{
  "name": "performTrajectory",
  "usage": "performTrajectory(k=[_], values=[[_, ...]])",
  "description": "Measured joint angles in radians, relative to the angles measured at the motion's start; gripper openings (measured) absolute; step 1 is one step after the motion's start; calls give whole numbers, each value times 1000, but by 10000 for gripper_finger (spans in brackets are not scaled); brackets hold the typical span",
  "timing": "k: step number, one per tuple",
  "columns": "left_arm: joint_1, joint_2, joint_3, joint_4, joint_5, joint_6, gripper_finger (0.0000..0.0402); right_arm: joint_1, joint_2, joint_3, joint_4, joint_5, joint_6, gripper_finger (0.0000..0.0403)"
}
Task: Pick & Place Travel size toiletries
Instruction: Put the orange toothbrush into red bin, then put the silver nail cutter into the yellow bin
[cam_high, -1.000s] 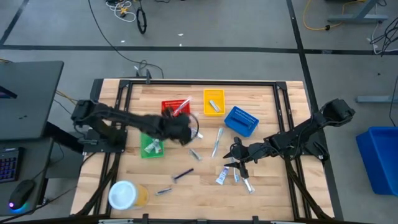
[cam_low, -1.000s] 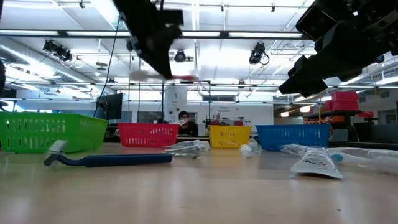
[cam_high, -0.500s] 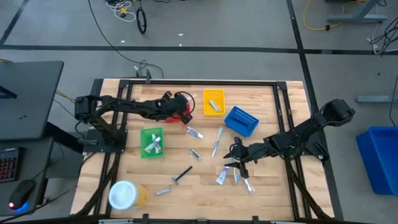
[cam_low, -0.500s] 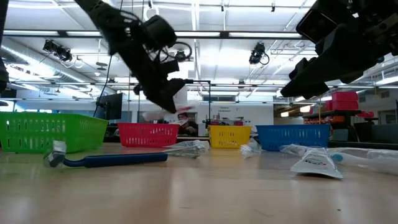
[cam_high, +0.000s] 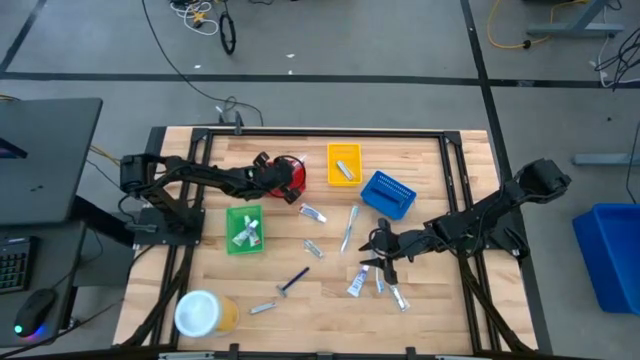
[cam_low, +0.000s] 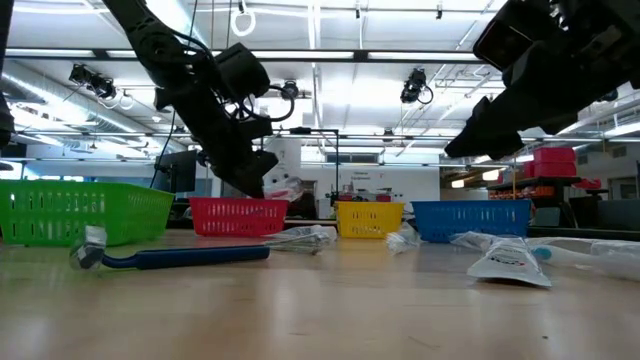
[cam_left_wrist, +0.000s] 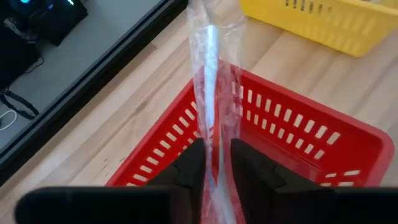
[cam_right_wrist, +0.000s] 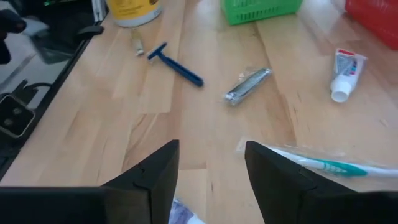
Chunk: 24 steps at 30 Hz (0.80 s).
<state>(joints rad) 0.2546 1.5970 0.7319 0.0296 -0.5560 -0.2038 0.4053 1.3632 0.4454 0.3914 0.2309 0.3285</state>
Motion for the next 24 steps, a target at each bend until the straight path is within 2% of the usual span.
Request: performTrajectory(k=[6,10,13,19,24], values=[[-2,0,0,1,-1,-17,130,4,-1,0,-23,4,5,214],[-15,-1,0,-1,9,10,141,33,-7,32,-99,2,63,209],[-32,-21,1,-20,6,-1,140,63,-7,96,-287,-18,149,202],[-67,-128,1,-112,-29,-79,138,148,-7,251,-702,-143,389,202],[-92,-220,2,-155,-31,-134,138,237,-7,299,-829,-196,603,204]])
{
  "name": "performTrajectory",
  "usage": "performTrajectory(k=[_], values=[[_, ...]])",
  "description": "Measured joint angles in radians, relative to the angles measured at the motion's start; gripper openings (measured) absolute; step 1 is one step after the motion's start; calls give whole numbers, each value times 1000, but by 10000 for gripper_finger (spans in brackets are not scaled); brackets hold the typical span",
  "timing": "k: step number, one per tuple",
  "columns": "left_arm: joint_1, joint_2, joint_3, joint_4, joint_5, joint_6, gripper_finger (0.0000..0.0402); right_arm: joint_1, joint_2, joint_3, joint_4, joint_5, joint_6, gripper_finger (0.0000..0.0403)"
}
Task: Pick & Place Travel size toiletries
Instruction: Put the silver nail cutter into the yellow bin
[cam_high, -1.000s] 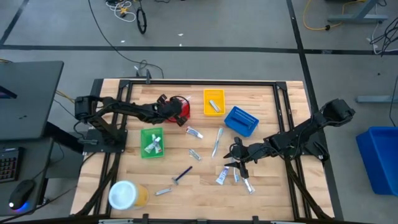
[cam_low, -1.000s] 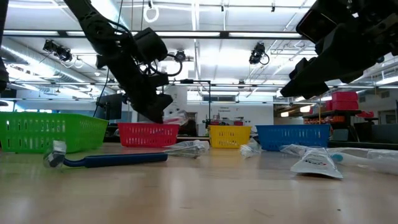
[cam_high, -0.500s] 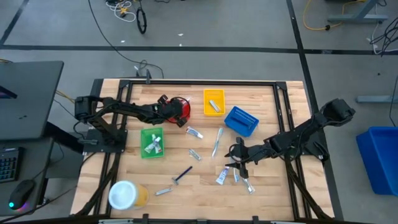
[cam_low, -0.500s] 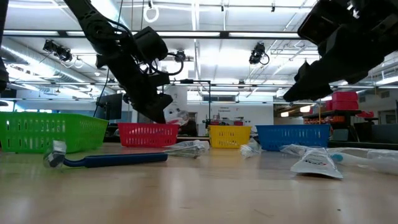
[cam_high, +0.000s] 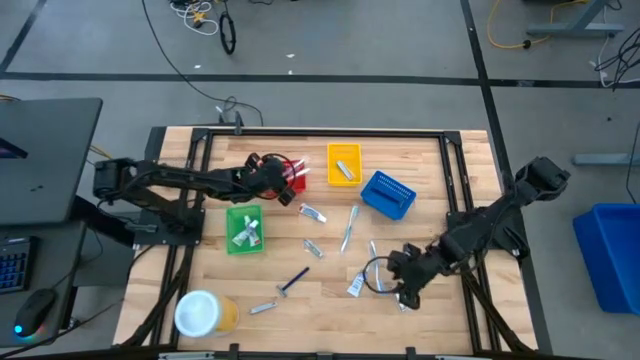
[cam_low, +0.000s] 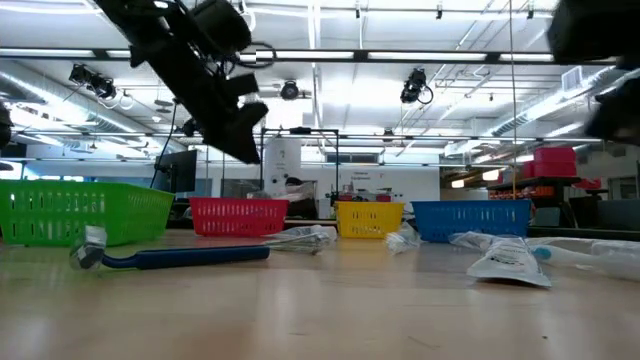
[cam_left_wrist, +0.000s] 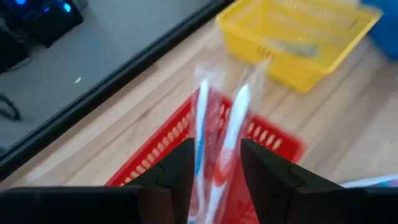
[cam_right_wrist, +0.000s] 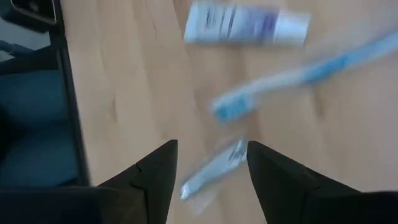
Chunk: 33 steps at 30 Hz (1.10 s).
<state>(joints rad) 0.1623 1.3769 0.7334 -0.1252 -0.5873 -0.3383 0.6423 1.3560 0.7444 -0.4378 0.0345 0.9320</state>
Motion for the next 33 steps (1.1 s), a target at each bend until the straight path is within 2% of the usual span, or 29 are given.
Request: performTrajectory(k=[5,11,15,25,29,33], values=[[-35,-62,1,16,0,-16,130,91,22,-1,-22,3,220,203],[-92,-79,1,25,2,-30,121,156,75,-1,-6,72,307,206],[-129,-79,1,27,7,-33,119,164,128,-1,-5,124,320,206],[-176,-79,1,33,5,-53,118,150,274,3,34,167,318,203],[-175,-78,1,33,1,-55,118,150,276,4,7,172,309,189],[-175,-78,1,33,1,-73,118,150,276,2,9,173,251,158]])
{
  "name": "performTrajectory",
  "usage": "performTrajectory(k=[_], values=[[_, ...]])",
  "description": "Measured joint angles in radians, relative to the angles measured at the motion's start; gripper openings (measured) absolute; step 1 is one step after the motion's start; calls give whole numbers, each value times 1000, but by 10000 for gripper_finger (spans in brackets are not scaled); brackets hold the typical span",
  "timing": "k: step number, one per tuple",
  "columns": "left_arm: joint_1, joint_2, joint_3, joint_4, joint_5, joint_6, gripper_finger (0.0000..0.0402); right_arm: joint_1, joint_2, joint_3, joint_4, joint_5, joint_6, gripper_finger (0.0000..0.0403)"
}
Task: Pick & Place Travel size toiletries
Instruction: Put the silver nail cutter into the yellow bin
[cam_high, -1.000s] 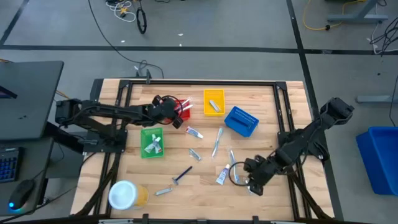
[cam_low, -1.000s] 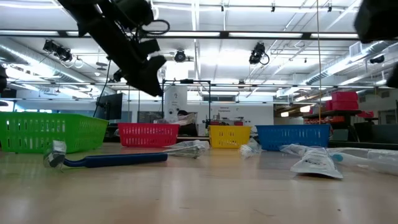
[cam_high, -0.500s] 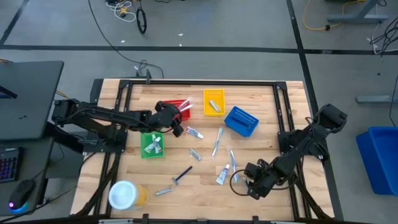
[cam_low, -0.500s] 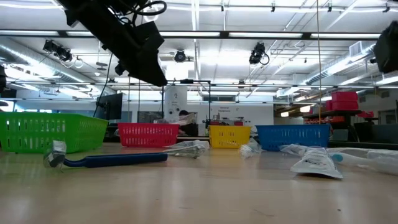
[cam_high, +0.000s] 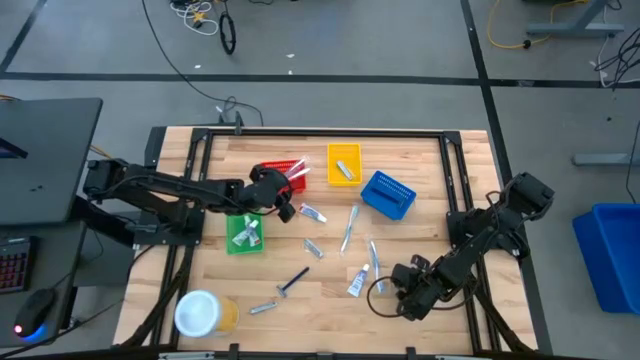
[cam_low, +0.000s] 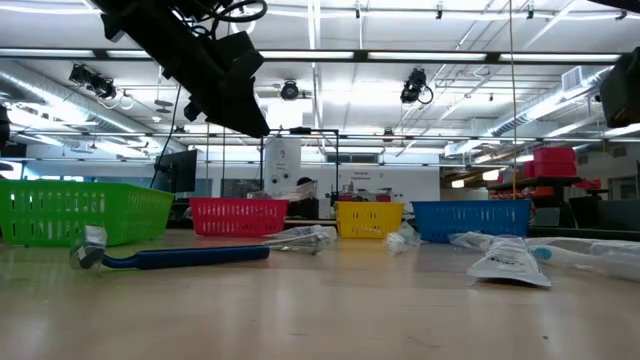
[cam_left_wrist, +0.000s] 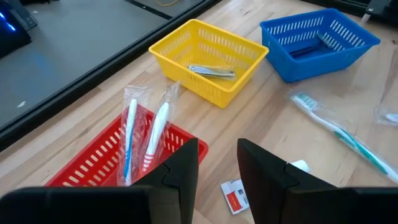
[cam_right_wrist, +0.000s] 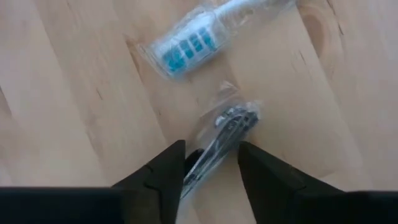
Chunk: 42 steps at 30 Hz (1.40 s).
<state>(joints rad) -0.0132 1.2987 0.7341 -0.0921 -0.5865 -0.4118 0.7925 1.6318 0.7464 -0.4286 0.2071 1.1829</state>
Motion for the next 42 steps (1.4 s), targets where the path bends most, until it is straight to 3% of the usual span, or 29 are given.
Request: performTrajectory(k=[7,12,22,26,29,35,42], values=[[0,1,0,0,0,3,118,-2,0,-2,-1,10,-50,86],[0,1,0,0,0,3,118,-2,-41,-7,-6,29,-86,60],[1,1,0,6,0,3,118,-78,-253,-6,-122,302,-300,48],[1,1,0,34,1,2,118,-178,-317,-6,-93,514,-551,47],[1,1,0,55,3,4,118,-301,-328,-5,34,559,-818,48],[0,1,0,63,4,4,118,-596,-304,-4,437,449,-1093,49],[0,1,0,61,5,5,118,-901,-241,-4,610,295,-1107,50]])
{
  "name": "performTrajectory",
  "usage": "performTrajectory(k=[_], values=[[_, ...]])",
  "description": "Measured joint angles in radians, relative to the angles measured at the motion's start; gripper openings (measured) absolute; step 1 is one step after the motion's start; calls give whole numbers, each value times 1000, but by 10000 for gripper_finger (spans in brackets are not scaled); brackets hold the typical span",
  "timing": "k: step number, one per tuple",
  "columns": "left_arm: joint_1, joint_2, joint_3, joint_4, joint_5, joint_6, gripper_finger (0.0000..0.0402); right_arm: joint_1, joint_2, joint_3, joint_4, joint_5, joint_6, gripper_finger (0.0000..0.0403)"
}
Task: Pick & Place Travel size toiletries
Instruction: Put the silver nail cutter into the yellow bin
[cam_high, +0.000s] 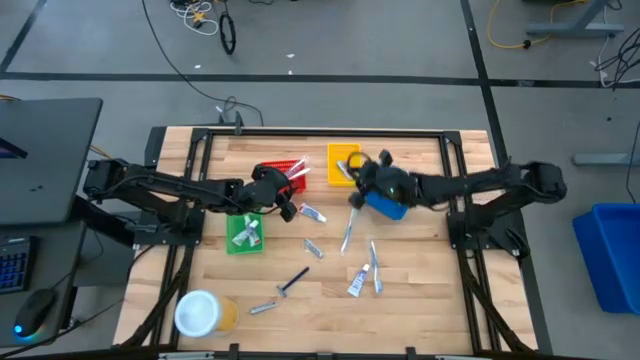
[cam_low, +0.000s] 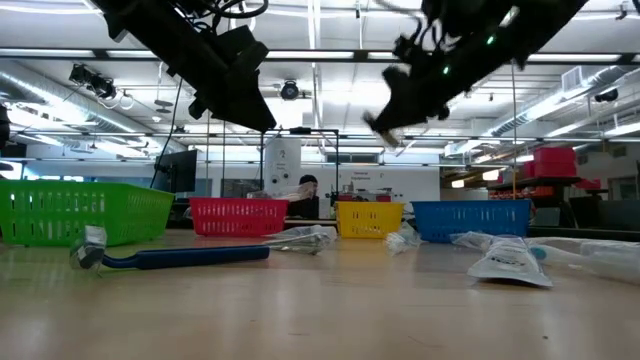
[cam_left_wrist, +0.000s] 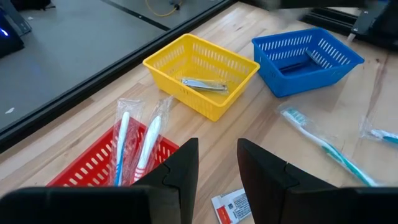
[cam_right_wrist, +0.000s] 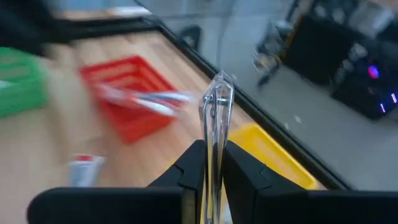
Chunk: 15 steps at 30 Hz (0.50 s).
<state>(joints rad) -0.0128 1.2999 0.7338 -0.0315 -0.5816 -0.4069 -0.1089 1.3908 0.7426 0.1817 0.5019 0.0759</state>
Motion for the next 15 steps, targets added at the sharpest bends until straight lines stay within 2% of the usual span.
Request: performTrajectory(k=[5,10,15], values=[[0,0,0,0,-1,2,118,-137,121,0,85,-183,47,51],[0,0,0,0,-1,0,118,-192,249,0,211,-200,17,54],[0,0,0,0,-1,2,118,-227,330,0,239,-276,13,86]])
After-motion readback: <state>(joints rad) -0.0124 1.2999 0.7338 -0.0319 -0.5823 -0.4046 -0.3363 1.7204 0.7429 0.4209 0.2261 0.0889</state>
